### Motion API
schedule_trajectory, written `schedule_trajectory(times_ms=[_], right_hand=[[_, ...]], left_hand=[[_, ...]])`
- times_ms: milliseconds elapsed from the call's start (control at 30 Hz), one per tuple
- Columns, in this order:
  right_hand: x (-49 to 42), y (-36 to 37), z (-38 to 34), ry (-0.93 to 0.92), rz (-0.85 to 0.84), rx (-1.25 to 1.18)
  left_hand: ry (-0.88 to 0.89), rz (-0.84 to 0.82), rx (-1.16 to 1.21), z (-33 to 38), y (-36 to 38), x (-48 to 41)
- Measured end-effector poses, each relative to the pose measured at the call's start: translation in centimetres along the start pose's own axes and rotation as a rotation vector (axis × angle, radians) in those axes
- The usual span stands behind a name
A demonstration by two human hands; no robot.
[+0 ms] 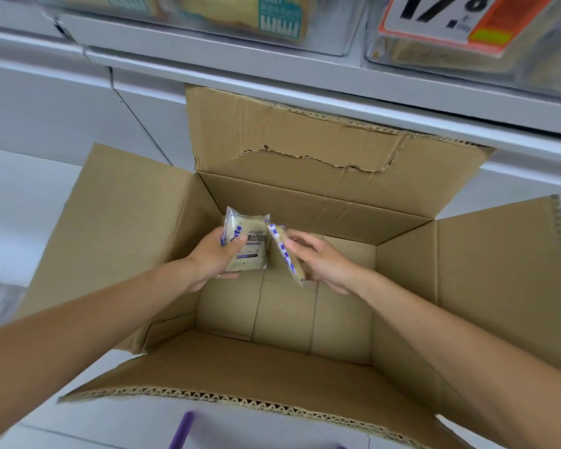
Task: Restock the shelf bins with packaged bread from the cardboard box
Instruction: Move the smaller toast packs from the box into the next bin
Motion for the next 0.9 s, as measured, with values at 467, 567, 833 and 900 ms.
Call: schedule_trajectory(times_ms=[467, 567, 833, 900], right_hand=[[7.2, -2.0, -9.8, -0.147, 0.176, 0.315], [10.6, -2.0, -12.5, -0.116, 0.104, 0.161], [17.7, -2.5, -21.6, -0.498, 0.425, 0.164], [18.8, -3.2, -23.7, -0.599, 0.471, 0.283]], left_hand=[[0.092, -0.303, 0.08, 5.8, 0.7, 10.0], [0.159, -0.337, 0.062, 7.7, 1.2, 13.2], [0.66, 0.122, 0.002, 16.0, 5.2, 20.8], [0.765, 0.194, -0.038, 18.5, 6.2, 21.6]])
Point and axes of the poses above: each hand's wrist, its own x-axis away from the middle knuckle, its own y-axis out of the palm, z = x × y, the point moved 2 cm from there along -x, towards the middle knuckle, and after that the axes turned 10 degrees about -y, right-handed, at the moved point
